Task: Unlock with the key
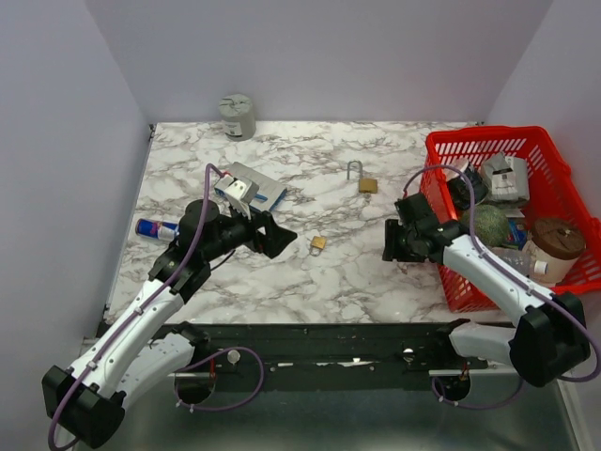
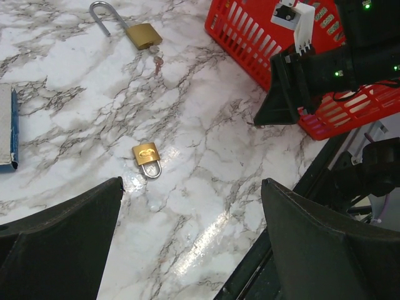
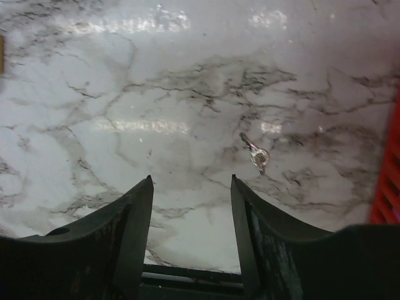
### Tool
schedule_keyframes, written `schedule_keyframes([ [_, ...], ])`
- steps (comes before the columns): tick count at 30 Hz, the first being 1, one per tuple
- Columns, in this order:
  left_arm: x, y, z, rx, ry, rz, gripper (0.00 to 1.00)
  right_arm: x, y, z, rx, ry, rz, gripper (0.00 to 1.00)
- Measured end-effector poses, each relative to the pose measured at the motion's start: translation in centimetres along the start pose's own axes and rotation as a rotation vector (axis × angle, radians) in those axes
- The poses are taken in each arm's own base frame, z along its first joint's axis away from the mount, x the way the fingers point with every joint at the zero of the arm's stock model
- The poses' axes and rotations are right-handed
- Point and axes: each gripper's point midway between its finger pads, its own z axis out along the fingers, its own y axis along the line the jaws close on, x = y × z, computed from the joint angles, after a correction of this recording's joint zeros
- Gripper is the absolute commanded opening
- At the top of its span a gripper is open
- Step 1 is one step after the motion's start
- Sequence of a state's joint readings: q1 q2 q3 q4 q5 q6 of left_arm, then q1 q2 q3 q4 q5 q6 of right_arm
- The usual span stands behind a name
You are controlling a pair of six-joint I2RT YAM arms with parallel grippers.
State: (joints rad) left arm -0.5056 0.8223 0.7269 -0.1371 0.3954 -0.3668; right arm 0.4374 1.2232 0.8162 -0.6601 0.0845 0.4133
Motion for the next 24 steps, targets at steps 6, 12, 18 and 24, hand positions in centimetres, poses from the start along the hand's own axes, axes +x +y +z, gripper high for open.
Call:
schedule_keyframes([
  [6, -0.1, -0.6, -0.3, 0.025, -0.003, 0.004, 0.98, 1.4, -2.1, 0.0, 0.115, 0.036, 0.042, 0.5],
  [12, -0.5, -1.1, -0.9, 0.041, -0.027, 0.016, 0.98, 3.4, -3.7, 1.9, 0.229, 0.148, 0.048, 0.46],
  [18, -1.0, -1.7, -1.5, 0.055, -0.049, 0.028, 0.98, 3.7, -4.6, 2.2, 0.3, 0.178, 0.057, 0.4],
  [24, -1.0, -2.0, -2.0, 0.067, -0.063, 0.036, 0.98, 3.8, -5.0, 2.6, 0.335, 0.185, 0.066, 0.34],
])
